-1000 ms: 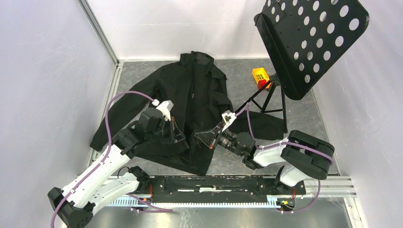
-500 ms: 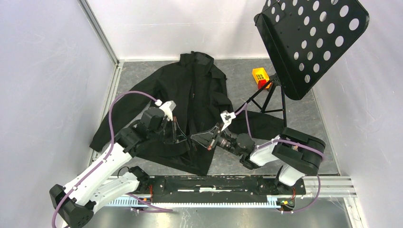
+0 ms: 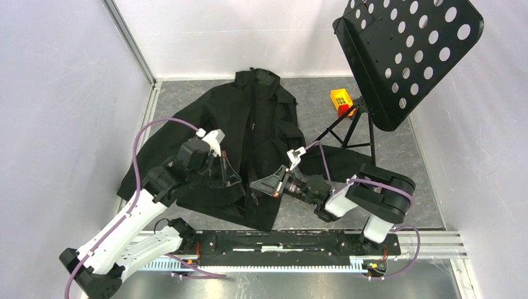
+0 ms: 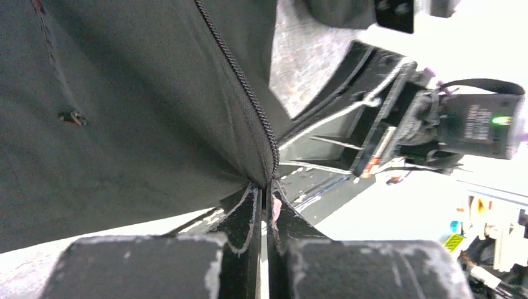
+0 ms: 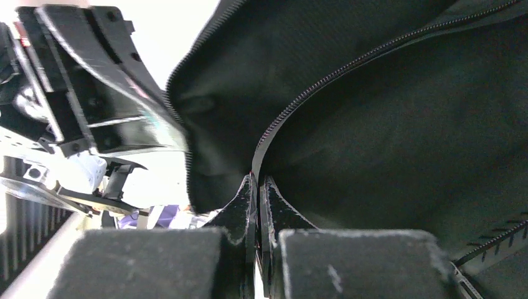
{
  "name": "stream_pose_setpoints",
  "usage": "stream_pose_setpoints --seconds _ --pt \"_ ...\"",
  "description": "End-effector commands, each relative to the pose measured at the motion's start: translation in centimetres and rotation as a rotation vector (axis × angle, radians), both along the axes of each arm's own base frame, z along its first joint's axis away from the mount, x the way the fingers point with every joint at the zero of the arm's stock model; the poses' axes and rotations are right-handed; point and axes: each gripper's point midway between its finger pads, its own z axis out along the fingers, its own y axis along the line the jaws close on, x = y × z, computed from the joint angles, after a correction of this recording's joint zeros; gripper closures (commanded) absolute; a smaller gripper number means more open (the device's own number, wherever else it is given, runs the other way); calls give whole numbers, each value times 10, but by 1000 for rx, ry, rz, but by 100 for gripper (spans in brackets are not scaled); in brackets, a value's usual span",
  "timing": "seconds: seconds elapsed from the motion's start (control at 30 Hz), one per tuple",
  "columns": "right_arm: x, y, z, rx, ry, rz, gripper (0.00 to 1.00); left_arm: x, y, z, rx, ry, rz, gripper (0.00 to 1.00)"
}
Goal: Zip up the jacket
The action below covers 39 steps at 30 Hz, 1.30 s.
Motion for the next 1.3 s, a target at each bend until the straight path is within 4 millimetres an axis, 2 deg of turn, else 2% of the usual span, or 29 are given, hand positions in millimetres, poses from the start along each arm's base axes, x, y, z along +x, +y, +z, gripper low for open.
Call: stream_pose_setpoints --seconds 0.0,0.1,0.37,0.6,0.73,0.83,1.27 --pt "-4 -12 77 305 -90 5 100 -4 -7 44 -116 -1 31 98" --pt "-4 -13 83 334 -88 3 100 -1 -7 47 -112 -10 36 98" --pt "-2 -26 99 366 -160 -54 100 4 4 15 -7 10 62 98" --pt "-2 -27 105 348 -220 -83 100 6 2 3 9 33 68 98" --pt "-5 -24 109 375 -223 -68 100 10 -8 9 -59 9 60 98" --pt "-5 -26 113 402 -220 -70 100 15 -9 10 -71 -7 79 98" --pt "-6 -27 120 424 -231 -77 100 27 -13 -2 -87 13 139 98"
